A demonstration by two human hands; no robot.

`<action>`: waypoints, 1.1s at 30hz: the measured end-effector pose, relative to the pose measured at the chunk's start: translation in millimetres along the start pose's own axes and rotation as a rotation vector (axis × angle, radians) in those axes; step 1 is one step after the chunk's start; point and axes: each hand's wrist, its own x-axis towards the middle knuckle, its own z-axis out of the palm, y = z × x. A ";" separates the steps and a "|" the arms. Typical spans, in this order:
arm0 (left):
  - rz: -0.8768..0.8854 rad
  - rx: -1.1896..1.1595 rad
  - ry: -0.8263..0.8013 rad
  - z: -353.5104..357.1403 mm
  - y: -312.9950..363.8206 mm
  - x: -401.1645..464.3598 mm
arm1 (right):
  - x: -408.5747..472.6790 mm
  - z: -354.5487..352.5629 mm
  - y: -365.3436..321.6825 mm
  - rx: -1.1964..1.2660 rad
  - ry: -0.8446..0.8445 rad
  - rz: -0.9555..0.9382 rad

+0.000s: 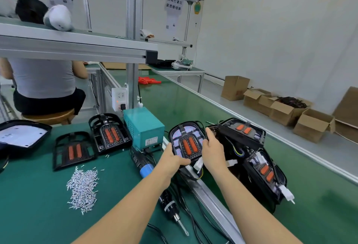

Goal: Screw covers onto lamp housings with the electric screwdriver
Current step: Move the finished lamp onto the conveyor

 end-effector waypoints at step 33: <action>-0.060 0.965 -0.020 12.8 -28.1 38.5 | 10.3 18.1 20.6 -0.895 0.053 -0.283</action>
